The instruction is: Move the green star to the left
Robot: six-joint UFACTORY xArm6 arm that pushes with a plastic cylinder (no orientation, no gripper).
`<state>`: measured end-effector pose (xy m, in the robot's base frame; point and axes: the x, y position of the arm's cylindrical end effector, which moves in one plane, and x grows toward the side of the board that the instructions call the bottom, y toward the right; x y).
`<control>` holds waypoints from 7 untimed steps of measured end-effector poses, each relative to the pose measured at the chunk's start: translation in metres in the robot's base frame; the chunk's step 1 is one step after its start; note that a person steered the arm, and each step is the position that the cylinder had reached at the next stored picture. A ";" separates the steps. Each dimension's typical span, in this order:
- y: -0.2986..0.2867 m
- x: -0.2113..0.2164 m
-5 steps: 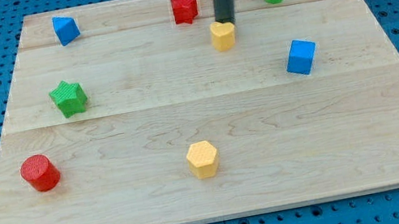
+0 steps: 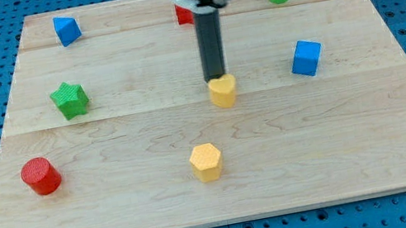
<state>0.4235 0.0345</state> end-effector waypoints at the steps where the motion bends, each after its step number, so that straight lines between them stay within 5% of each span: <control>1: -0.043 0.011; 6: 0.102 0.090; 7: -0.003 0.075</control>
<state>0.4987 0.0316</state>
